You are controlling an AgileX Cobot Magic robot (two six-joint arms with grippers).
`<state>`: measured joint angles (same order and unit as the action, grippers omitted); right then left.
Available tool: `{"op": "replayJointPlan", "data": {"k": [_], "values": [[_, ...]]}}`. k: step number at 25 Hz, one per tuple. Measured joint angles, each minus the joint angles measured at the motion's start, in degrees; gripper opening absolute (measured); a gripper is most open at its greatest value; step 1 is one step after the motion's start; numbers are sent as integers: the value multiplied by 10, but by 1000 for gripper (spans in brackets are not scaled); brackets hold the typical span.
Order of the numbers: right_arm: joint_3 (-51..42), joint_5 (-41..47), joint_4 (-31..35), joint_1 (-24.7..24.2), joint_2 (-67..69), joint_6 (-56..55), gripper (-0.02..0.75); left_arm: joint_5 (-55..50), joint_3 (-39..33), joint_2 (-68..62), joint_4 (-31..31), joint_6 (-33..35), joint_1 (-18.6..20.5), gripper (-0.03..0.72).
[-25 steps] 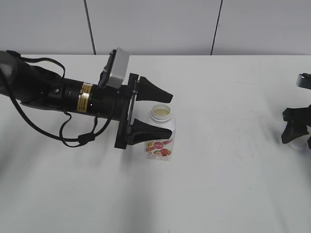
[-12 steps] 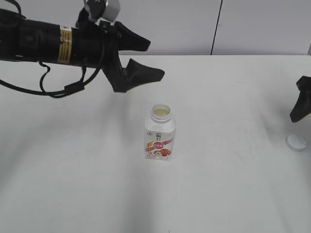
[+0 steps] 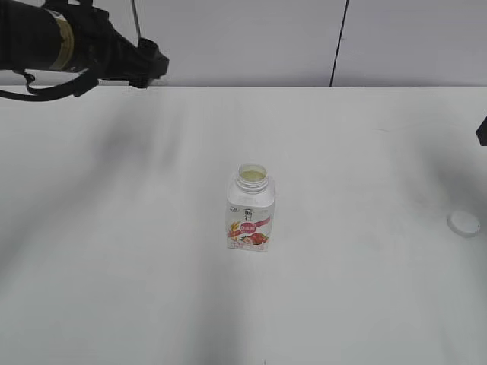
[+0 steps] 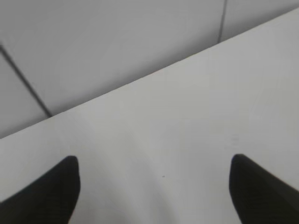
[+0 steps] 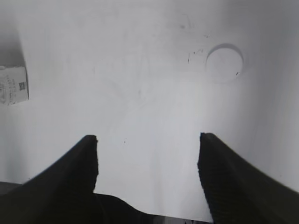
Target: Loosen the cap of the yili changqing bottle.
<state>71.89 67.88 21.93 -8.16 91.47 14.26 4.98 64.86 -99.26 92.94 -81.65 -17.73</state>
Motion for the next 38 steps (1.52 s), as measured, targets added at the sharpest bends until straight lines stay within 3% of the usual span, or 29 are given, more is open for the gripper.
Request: {"op": "replayJointPlan", "data": {"k": [4,7,12,17,24,27,31,38], "values": [[10,14,1,0,-15,0,529,-145,0,-10,-37,-3,0,594],[15,16,1,0,-21,0,528,-247,-1,-23,-98,22,4,594],[41,17,1,0,-22,-2,522,-299,-1,-26,-326,228,6,586],[56,18,2,0,-28,-10,522,-314,1,10,-487,320,5,586],[56,18,2,0,-53,-15,520,-523,78,26,-722,580,5,585],[56,18,2,0,-71,-15,519,-599,118,27,-776,631,5,585],[56,18,-13,0,-101,-16,519,-662,134,42,-794,644,8,584],[38,18,-68,0,-192,-16,519,-731,86,104,-812,652,39,583]]}}
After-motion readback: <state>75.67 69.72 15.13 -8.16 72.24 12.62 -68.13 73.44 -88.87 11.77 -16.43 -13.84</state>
